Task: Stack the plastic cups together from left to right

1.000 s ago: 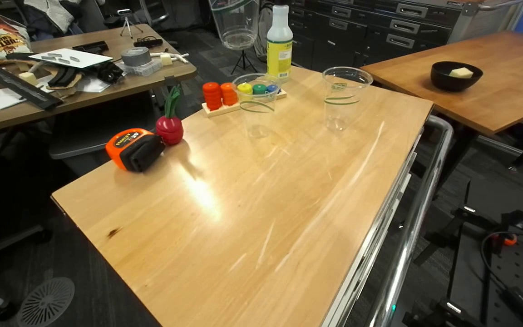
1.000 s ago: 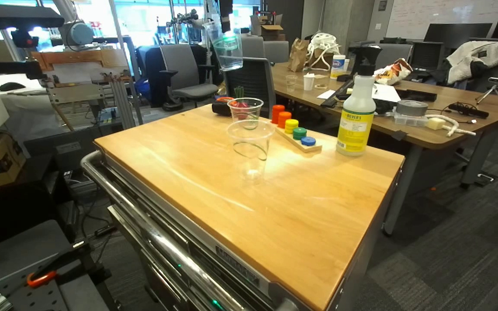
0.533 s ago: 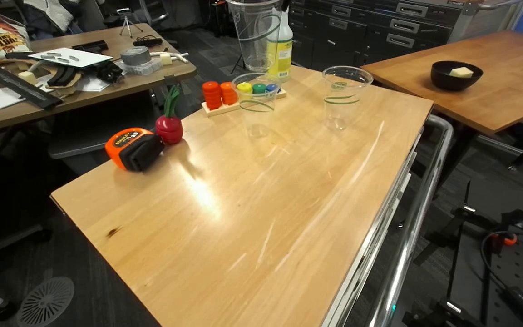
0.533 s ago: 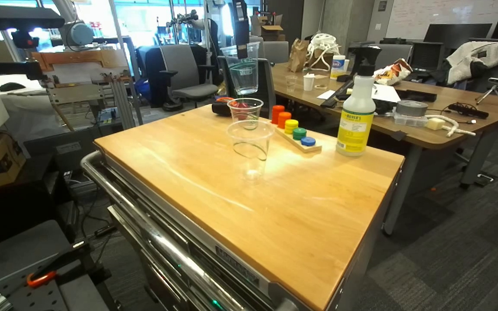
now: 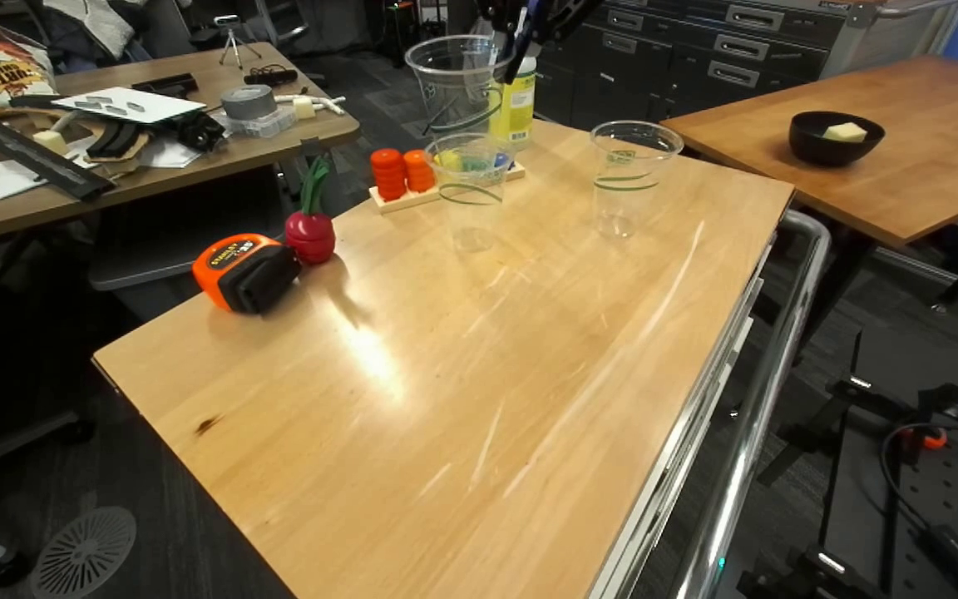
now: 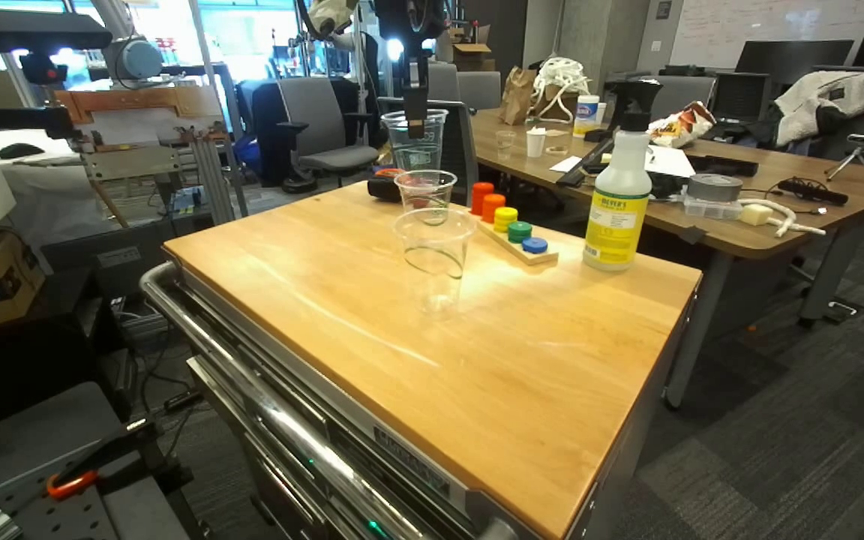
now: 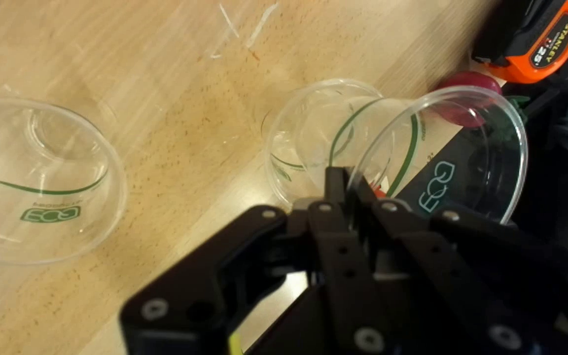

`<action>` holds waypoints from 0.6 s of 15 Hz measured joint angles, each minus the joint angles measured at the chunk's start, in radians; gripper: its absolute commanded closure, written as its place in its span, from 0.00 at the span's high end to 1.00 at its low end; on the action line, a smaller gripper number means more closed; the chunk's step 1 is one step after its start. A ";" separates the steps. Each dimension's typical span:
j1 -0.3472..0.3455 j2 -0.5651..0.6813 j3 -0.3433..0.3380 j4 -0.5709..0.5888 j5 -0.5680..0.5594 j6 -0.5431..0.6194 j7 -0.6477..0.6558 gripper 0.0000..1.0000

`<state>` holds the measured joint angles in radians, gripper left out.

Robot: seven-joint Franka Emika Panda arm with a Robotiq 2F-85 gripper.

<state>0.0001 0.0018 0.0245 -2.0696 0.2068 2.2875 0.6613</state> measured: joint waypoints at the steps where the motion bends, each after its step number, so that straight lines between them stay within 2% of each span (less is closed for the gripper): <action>1: 0.001 0.007 0.001 -0.004 0.000 0.000 0.000 0.31; 2: 0.002 0.013 0.002 -0.008 0.000 0.000 -0.002 0.32; 3: 0.004 0.018 0.002 -0.012 0.000 0.000 -0.006 0.37; 9: 0.013 0.024 0.003 -0.021 -0.008 -0.001 -0.017 0.84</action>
<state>0.0127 0.0262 0.0276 -2.0901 0.1986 2.2867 0.6447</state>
